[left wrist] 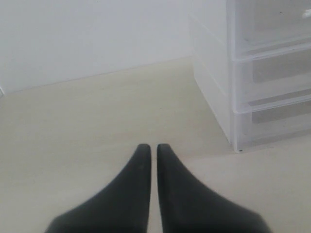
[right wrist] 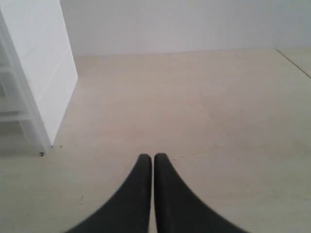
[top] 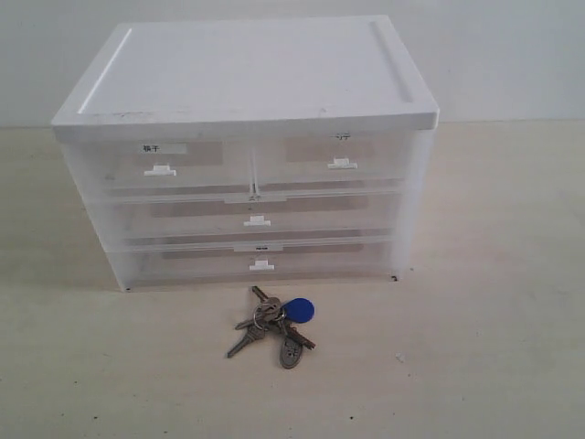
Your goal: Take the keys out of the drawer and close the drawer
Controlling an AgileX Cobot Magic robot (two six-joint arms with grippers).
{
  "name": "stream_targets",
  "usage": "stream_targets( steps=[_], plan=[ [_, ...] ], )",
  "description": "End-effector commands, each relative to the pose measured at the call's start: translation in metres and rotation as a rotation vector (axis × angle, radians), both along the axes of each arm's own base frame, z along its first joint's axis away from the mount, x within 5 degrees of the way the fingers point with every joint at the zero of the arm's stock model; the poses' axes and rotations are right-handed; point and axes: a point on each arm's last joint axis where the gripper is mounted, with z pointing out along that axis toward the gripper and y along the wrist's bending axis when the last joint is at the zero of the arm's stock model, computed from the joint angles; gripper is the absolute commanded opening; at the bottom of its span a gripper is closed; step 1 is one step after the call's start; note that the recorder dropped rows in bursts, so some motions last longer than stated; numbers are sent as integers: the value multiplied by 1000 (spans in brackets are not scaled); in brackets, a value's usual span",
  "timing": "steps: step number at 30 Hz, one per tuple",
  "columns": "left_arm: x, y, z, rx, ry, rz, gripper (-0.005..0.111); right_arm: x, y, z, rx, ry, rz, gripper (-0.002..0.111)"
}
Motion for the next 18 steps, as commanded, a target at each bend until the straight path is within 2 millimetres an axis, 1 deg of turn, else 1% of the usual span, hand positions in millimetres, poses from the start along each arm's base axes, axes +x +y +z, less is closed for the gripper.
stream_targets(
  steps=[1,5,8,18],
  plan=[
    [0,0,-1,-7,0,7,4,-1,-1,-1,-56,9,7,0],
    [0,0,-1,-7,0,7,4,-1,-1,-1,-88,11,15,0],
    [0,0,-1,-7,0,7,4,-1,0,-1,-58,11,12,0],
    [0,0,-1,-7,0,7,4,-1,0,-1,-56,11,12,0]
  ],
)
